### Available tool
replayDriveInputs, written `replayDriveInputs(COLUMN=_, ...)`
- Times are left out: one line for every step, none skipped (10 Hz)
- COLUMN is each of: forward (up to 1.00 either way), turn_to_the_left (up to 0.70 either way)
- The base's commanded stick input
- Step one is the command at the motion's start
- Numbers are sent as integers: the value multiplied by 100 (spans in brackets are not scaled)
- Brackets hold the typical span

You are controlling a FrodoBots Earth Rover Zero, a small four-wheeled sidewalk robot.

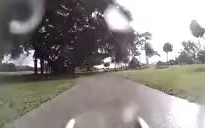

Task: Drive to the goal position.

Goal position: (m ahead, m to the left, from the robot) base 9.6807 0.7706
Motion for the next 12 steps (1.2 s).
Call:
replayDriveInputs(forward=85, turn_to_the_left=0)
replayDriveInputs(forward=85, turn_to_the_left=0)
replayDriveInputs(forward=85, turn_to_the_left=0)
replayDriveInputs(forward=85, turn_to_the_left=0)
replayDriveInputs(forward=85, turn_to_the_left=0)
replayDriveInputs(forward=85, turn_to_the_left=0)
replayDriveInputs(forward=85, turn_to_the_left=0)
replayDriveInputs(forward=85, turn_to_the_left=0)
replayDriveInputs(forward=85, turn_to_the_left=0)
replayDriveInputs(forward=85, turn_to_the_left=0)
replayDriveInputs(forward=85, turn_to_the_left=0)
replayDriveInputs(forward=85, turn_to_the_left=0)
